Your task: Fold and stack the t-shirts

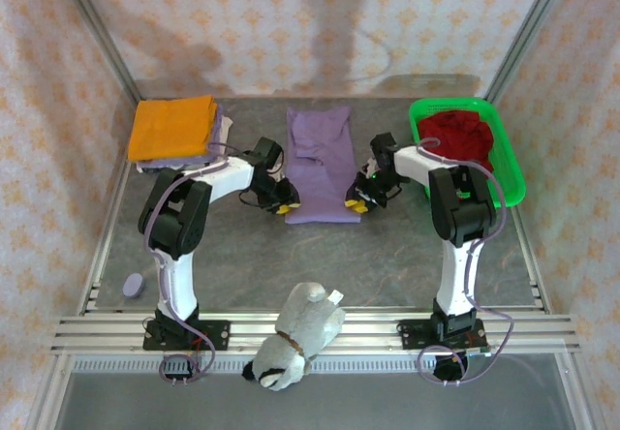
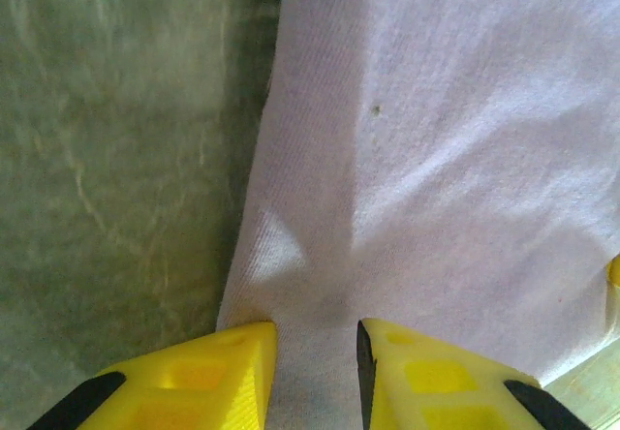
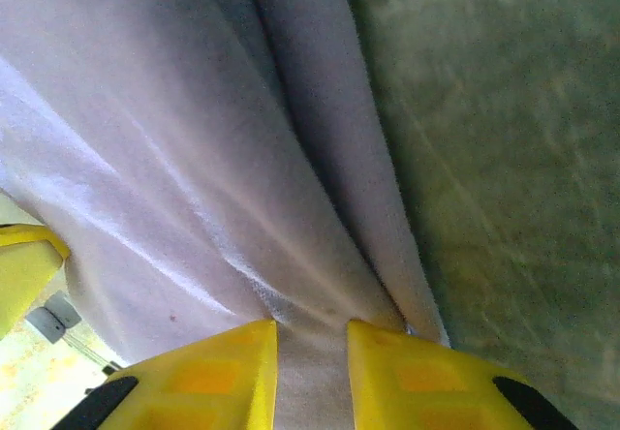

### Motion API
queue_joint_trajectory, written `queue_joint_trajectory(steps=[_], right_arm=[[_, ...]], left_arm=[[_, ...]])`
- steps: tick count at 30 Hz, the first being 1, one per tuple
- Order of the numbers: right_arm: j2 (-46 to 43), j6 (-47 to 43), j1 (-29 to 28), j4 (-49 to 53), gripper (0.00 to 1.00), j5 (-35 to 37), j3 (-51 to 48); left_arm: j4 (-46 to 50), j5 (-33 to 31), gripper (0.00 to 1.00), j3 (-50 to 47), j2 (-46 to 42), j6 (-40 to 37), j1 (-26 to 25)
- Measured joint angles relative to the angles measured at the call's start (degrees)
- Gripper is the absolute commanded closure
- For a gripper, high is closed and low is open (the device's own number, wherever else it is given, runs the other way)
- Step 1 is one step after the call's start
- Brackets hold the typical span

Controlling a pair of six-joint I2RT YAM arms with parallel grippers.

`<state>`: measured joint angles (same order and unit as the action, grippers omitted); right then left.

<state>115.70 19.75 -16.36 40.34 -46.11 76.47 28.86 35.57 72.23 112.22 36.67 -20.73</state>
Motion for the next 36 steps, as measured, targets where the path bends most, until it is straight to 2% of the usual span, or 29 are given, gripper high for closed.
queue_joint_trajectory(steps=[4,11,19,36], right_arm=[[-4.52,0.26,-1.46,-0.85,0.72,0.07,-6.67],[-16.87,2.12,-4.61,-0.55,0.61,2.23,-18.97],[-33.16,5.64,-4.59,0.17,0.58,4.76,-26.60],[-27.98,8.15,-4.59,-6.19,0.57,2.10,-31.63]], left_arm=[[-0.90,-0.09,0.68,-5.57,-4.13,0.00,-1.86],[-1.03,-1.09,0.66,-16.57,-14.03,1.95,-5.62],[-1.09,-1.77,0.65,-20.65,-24.30,4.37,-6.56],[-4.13,-1.51,0.66,-26.47,-24.13,7.52,-6.67]])
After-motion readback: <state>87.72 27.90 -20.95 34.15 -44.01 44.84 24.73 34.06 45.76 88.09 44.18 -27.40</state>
